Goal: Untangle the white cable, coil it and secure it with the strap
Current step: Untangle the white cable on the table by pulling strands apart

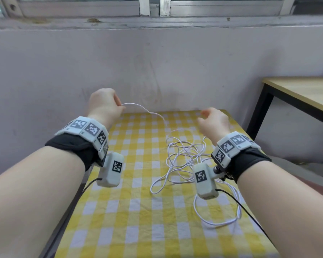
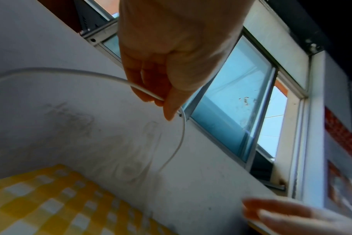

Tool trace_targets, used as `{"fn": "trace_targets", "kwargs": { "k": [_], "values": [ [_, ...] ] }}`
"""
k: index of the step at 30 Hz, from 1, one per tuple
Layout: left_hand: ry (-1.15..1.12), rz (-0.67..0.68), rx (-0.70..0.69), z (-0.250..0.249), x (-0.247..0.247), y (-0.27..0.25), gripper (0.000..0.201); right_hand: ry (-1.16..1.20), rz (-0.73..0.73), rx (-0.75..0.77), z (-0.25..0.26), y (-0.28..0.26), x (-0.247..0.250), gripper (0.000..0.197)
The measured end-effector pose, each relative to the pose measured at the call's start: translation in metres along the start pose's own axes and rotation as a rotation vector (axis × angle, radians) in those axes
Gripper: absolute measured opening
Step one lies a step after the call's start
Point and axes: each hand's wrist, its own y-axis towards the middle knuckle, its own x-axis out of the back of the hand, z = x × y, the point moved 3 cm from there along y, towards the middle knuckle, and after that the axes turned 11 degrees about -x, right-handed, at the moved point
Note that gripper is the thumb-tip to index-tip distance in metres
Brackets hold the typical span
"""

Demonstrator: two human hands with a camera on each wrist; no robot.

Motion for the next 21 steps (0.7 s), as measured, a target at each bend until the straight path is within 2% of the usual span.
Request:
{"fn": "trace_targets", "kwargs": {
  "k": [4, 7, 9, 11, 14, 17, 20, 21],
  "values": [
    [-0.186, 0.121, -0.113, -0.036, -0.003, -0.003, 0.024, 0.367, 0.369, 0.279, 0.048, -0.038, -0.01, 0.041],
    [-0.415, 0.214, -0.17, -0.054, -0.011, -0.009, 0.027, 0.455, 0.647, 0.32, 0.067, -0.056, -0.019, 0.039],
    [-0.507, 0.248, -0.181, -0.057, -0.014, -0.011, 0.027, 0.453, 0.729, 0.322, 0.067, -0.06, -0.021, 0.024],
    [-0.502, 0.288, -0.174, -0.053, -0.017, -0.012, 0.024, 0.469, 0.657, 0.306, 0.062, -0.054, -0.02, 0.015],
    [-0.368, 0.324, -0.106, -0.032, -0.02, -0.012, 0.024, 0.425, 0.346, 0.215, 0.04, -0.027, -0.015, 0.017],
    [-0.228, 0.255, 0.026, 0.0, -0.017, -0.016, 0.035, 0.29, 0.106, 0.064, 0.004, 0.006, -0.006, 0.025],
    [-0.173, 0.254, 0.091, 0.019, -0.017, -0.02, 0.035, 0.118, 0.116, -0.076, -0.022, 0.02, -0.006, 0.021],
    [-0.181, 0.27, 0.096, 0.019, -0.019, -0.021, 0.032, 0.056, 0.13, -0.095, -0.025, 0.019, -0.008, 0.027]
  ]
}}
